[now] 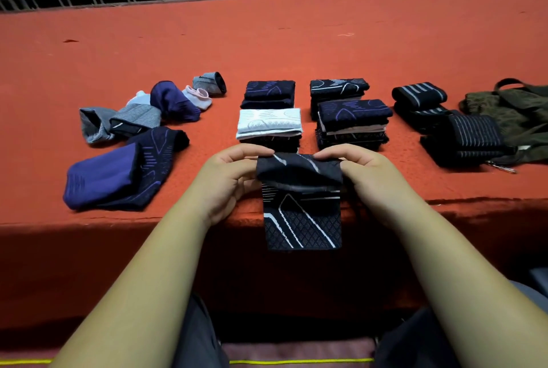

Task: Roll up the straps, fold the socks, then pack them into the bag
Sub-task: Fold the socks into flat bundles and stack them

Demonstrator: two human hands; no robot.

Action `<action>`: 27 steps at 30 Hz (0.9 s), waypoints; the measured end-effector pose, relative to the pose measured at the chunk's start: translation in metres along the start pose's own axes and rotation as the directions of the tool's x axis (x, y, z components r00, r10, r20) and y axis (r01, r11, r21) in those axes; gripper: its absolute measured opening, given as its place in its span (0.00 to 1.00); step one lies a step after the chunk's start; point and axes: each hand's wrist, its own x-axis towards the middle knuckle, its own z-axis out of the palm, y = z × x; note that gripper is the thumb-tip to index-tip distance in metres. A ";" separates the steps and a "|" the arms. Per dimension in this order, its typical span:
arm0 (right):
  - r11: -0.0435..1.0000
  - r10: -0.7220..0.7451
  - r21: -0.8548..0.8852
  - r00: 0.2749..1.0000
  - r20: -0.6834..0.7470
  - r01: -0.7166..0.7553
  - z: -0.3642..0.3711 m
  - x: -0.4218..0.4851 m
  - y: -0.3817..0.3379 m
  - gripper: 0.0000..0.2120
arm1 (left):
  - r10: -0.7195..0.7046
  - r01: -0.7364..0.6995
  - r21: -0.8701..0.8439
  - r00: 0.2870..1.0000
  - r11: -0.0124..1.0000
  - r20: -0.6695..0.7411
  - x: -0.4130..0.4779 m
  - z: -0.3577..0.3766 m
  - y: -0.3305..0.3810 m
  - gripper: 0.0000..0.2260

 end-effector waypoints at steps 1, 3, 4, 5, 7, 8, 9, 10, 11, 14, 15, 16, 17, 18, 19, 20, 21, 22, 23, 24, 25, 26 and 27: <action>0.999 0.042 -0.006 0.999 -0.003 -0.042 0.000 0.000 0.000 0.22 | -0.004 0.004 0.006 1.000 1.000 -0.006 -0.001 0.000 0.001 0.15; 0.993 0.117 0.021 0.993 0.003 -0.117 0.000 0.002 0.002 0.21 | -0.003 0.003 0.025 1.000 1.000 0.005 -0.004 0.002 0.003 0.15; 0.991 0.130 0.041 0.991 0.000 -0.130 0.000 0.003 0.002 0.21 | -0.001 0.000 0.040 1.000 0.999 0.014 -0.003 0.002 0.002 0.15; 0.989 0.132 0.062 0.991 -0.010 -0.131 0.000 0.003 0.001 0.20 | -0.010 0.009 0.052 1.000 0.999 0.013 -0.003 0.002 0.002 0.15; 0.990 0.110 0.093 0.994 -0.017 -0.108 -0.001 0.004 -0.001 0.20 | -0.010 0.010 0.068 1.000 0.998 0.003 -0.004 0.003 0.002 0.15; 0.989 0.101 0.109 0.995 -0.006 -0.100 -0.003 0.005 -0.002 0.18 | -0.005 0.004 0.082 1.000 0.997 0.012 -0.002 0.003 0.001 0.15; 0.986 0.097 0.136 0.995 0.017 -0.098 -0.004 0.005 -0.003 0.17 | 0.001 -0.002 0.073 1.000 0.997 0.014 -0.003 0.006 0.002 0.15; 0.982 0.086 0.165 0.995 0.045 -0.093 -0.005 0.005 -0.002 0.15 | 0.008 -0.009 0.061 1.000 0.998 0.023 -0.004 0.007 0.003 0.15; 0.980 0.076 0.181 0.995 0.070 -0.088 -0.005 0.004 -0.003 0.12 | 0.014 -0.016 0.044 0.999 0.999 0.029 -0.006 0.009 0.004 0.14; 0.990 0.067 0.115 0.991 0.115 -0.081 -0.005 0.003 0.000 0.02 | 0.064 -0.066 0.023 0.994 0.998 0.084 -0.005 0.007 0.003 0.10; 0.994 0.076 0.072 0.990 0.116 -0.084 -0.005 0.002 0.001 0.05 | 0.077 -0.079 0.017 0.992 0.997 0.100 -0.005 0.006 0.003 0.08; 0.996 0.078 0.042 0.991 0.110 -0.083 -0.006 0.002 0.002 0.09 | 0.087 -0.090 0.022 0.990 0.996 0.112 -0.004 0.003 0.000 0.06; 0.996 0.074 0.037 0.992 0.103 -0.078 -0.007 0.002 0.002 0.12 | 0.091 -0.095 0.023 0.987 0.995 0.133 -0.003 0.002 -0.001 0.05; 0.996 0.065 0.052 0.992 0.104 -0.071 -0.007 0.002 0.002 0.14 | 0.087 -0.094 0.040 0.986 0.995 0.141 -0.002 0.000 -0.004 0.07; 0.994 0.053 0.085 0.992 0.115 -0.063 -0.007 0.001 0.001 0.15 | 0.078 -0.087 0.059 0.986 0.994 0.147 0.000 0.000 -0.006 0.11; 0.992 0.038 0.116 0.991 0.125 -0.053 -0.007 0.001 0.001 0.15 | 0.063 -0.079 0.113 0.988 0.990 0.138 0.001 0.001 -0.006 0.15; 0.990 0.023 0.133 0.991 0.128 -0.040 -0.007 0.000 0.000 0.16 | 0.052 -0.075 0.178 0.990 0.981 0.130 0.000 0.003 -0.006 0.17; 0.991 0.009 0.134 0.992 0.128 -0.026 -0.006 0.000 0.002 0.16 | 0.044 -0.074 0.251 0.991 0.965 0.126 0.001 0.005 -0.007 0.18; 0.992 -0.004 0.123 0.992 0.124 -0.011 -0.005 -0.001 0.002 0.17 | 0.036 -0.076 0.297 0.990 0.952 0.135 0.001 0.006 -0.007 0.17; 0.994 -0.015 0.111 0.992 0.122 0.001 -0.005 -0.002 0.003 0.17 | 0.036 -0.081 0.325 0.989 0.942 0.142 0.002 0.006 -0.008 0.16; 0.994 -0.019 0.111 0.993 0.116 0.007 -0.004 -0.002 0.002 0.18 | 0.036 -0.084 0.325 0.988 0.942 0.152 0.001 0.006 -0.008 0.14; 0.993 -0.013 0.120 0.994 0.109 0.000 -0.003 -0.002 0.003 0.21 | 0.039 -0.085 0.312 0.988 0.946 0.150 0.000 0.007 -0.007 0.13; 0.991 0.003 0.134 0.995 0.103 -0.017 -0.002 -0.002 0.001 0.24 | 0.040 -0.080 0.296 0.989 0.952 0.141 0.000 0.005 -0.007 0.13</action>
